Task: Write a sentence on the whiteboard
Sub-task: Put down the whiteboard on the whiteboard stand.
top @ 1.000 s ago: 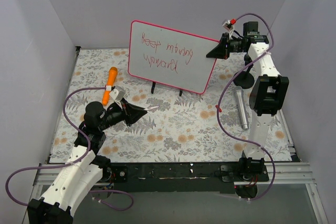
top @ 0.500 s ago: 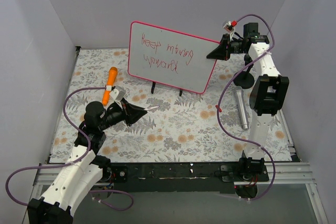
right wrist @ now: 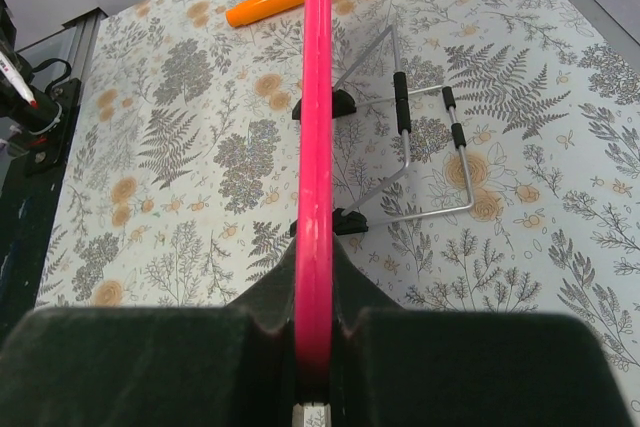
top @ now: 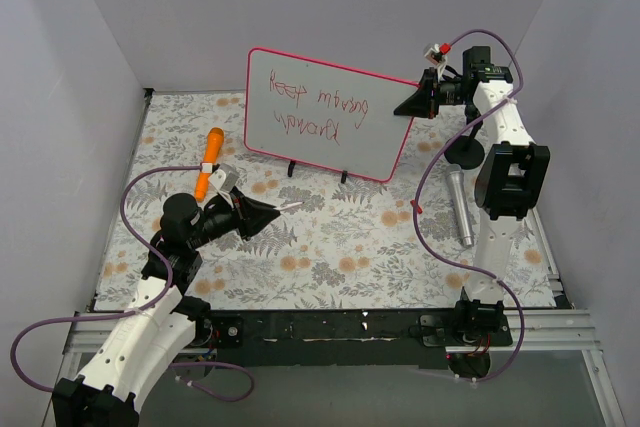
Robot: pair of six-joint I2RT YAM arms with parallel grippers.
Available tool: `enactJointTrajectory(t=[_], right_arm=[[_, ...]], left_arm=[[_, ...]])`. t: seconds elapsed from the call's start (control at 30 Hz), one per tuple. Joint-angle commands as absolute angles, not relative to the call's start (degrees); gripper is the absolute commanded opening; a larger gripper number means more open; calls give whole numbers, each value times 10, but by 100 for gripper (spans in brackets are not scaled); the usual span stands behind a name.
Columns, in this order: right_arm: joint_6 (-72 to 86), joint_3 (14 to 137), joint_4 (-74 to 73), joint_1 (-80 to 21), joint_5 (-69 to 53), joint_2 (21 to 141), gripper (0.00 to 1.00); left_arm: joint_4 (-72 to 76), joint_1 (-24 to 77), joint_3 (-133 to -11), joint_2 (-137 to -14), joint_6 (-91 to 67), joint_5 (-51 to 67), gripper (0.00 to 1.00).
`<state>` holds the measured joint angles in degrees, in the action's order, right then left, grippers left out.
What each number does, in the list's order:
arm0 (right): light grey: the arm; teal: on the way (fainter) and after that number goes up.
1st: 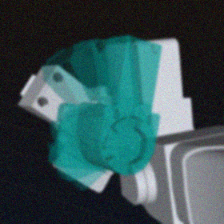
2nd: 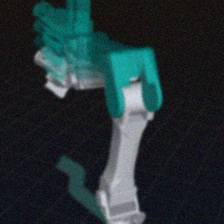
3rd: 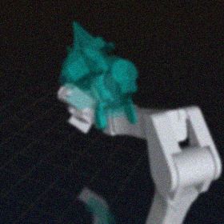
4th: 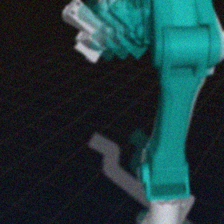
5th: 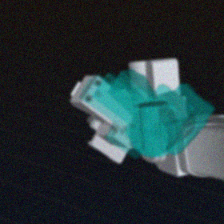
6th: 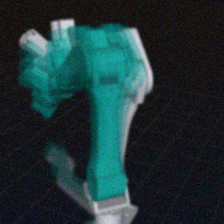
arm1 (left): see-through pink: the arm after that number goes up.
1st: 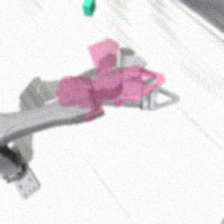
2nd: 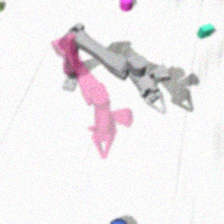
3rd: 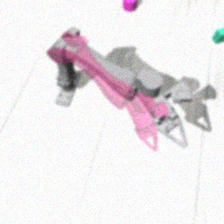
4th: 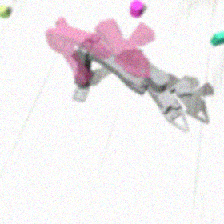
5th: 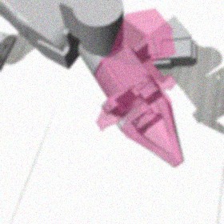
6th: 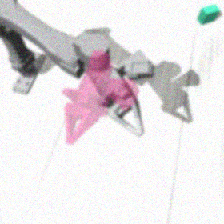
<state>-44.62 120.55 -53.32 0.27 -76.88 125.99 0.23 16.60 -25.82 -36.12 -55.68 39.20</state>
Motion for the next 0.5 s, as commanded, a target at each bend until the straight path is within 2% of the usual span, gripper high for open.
enactJointTrajectory(t=[0.0, 0.47], right_arm=[[-462, 1230, -563, -6, -766, 1280, 1], [-386, 1252, -503, -6, -748, 1288, 4]], left_arm=[[4, 163, -264, -357, -548, 386, 0], [4, 163, -263, -357, -548, 387, 0]])
